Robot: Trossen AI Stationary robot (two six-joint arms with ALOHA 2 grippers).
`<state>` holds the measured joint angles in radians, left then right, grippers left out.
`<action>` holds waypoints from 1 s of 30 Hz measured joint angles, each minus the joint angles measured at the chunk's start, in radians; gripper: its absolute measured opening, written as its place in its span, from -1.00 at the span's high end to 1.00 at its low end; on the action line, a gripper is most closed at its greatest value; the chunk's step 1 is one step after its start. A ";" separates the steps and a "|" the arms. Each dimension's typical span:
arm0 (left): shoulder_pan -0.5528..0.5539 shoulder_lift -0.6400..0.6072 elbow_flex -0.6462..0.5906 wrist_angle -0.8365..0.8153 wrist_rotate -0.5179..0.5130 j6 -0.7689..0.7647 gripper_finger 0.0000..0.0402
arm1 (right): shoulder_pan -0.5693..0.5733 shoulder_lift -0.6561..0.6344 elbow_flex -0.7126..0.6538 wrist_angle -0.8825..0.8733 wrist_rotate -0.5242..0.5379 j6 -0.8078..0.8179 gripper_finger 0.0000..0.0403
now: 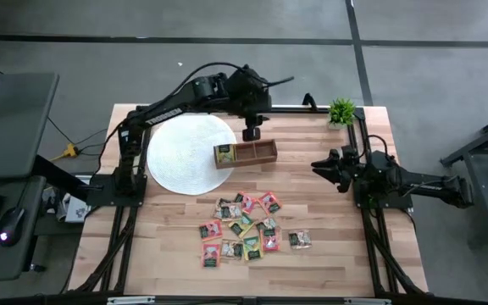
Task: Pick & Place Tea
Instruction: Put the brown tea bag into the middle compartment of the wooden organizer
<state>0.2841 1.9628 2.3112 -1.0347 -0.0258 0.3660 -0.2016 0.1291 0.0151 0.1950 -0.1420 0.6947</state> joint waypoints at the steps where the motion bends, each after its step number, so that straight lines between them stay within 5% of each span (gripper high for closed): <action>1: -0.007 -0.004 0.000 0.009 0.002 0.000 0.43 | 0.000 0.001 0.000 0.029 -0.026 -0.018 0.18; 7: -0.047 -0.011 -0.072 0.169 0.015 -0.028 0.43 | 0.000 0.003 0.034 0.124 -0.101 -0.074 0.18; 14: -0.103 -0.008 -0.392 0.634 0.125 -0.186 0.43 | 0.000 0.045 0.282 -0.228 -0.111 -0.267 0.18; 21: -0.123 -0.064 -0.671 0.922 0.117 -0.312 0.43 | 0.000 0.194 0.557 -0.618 -0.075 -0.415 0.18; 30: -0.151 -0.324 -1.105 1.214 0.037 -0.409 0.43 | 0.001 0.489 0.746 -0.744 -0.100 -0.479 0.18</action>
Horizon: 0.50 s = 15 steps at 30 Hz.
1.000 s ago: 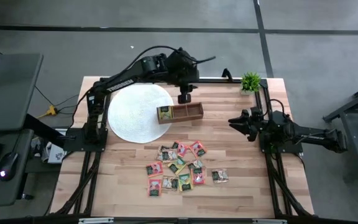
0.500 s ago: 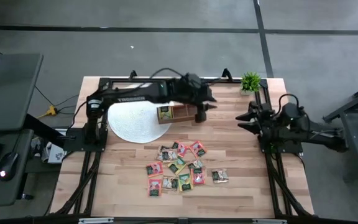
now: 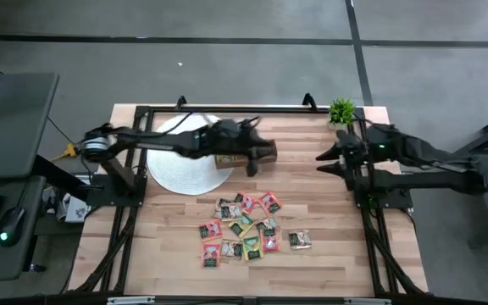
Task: Pick & Place Tea
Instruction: Put the brown tea bag into the middle compartment of the wooden organizer
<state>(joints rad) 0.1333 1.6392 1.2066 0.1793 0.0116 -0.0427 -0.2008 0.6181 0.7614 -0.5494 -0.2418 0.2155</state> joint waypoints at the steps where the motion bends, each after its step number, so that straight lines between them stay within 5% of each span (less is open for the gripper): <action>1: -0.015 -0.032 -0.041 0.019 -0.017 -0.013 0.43 | 0.000 0.032 0.008 0.000 -0.008 -0.004 0.18; 6: -0.129 -0.164 -0.257 0.071 -0.145 -0.099 0.43 | 0.030 0.202 0.029 0.028 -0.033 -0.015 0.18; 15: -0.353 -0.198 -0.519 0.257 -0.377 -0.336 0.43 | 0.168 0.524 0.027 0.376 -0.053 -0.067 0.18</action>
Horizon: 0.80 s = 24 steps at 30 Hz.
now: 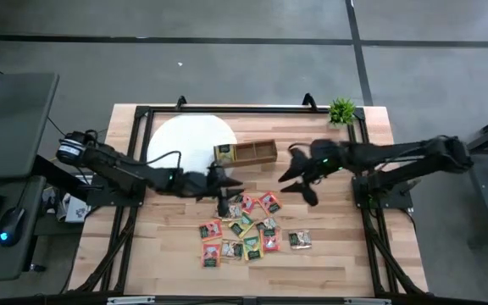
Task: Pick & Place Tea
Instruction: Put the brown tea bag into the middle compartment of the wooden organizer
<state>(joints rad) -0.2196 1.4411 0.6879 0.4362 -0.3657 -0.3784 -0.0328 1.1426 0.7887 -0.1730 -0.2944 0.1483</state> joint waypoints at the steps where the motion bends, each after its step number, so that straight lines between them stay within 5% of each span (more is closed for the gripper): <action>1: -0.022 0.000 -0.018 -0.005 -0.037 -0.019 0.43 | 0.011 0.037 0.000 0.036 0.000 0.001 0.18; 13: -0.279 -0.018 -0.249 0.006 -0.291 -0.352 0.43 | 0.095 0.411 0.062 0.289 -0.001 0.033 0.18; 24: -0.364 -0.017 -0.286 -0.044 -0.274 -0.476 0.43 | 0.092 0.720 0.321 0.251 -0.001 -0.029 0.18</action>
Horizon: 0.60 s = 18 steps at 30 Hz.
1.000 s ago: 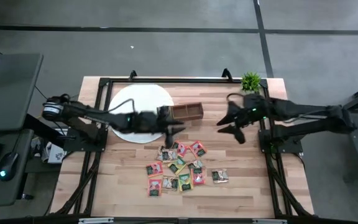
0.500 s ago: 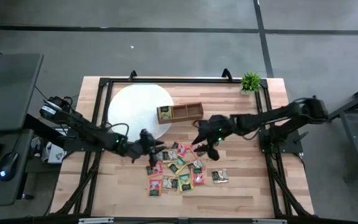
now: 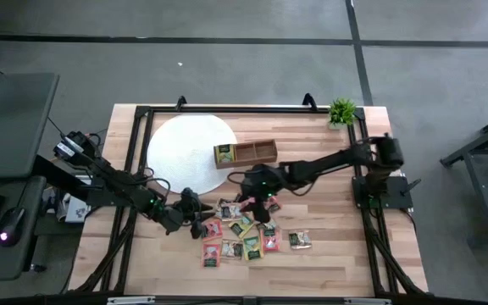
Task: Pick & Place Tea
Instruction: Put the brown tea bag into the middle compartment of the wooden organizer
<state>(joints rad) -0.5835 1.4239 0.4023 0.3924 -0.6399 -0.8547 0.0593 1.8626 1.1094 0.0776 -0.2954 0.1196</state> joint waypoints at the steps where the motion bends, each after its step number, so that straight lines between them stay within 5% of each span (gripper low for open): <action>1: 0.000 0.000 0.000 -0.002 0.000 0.000 0.43 | -0.001 0.025 0.016 -0.011 0.000 -0.002 0.18; 18: 0.000 0.000 0.000 -0.041 0.023 -0.008 0.43 | 0.003 0.151 0.039 0.004 0.035 -0.036 0.18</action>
<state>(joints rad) -0.5830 1.4239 0.4023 0.3513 -0.6168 -0.8632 0.0628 2.0140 1.1483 0.0816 -0.2604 0.0833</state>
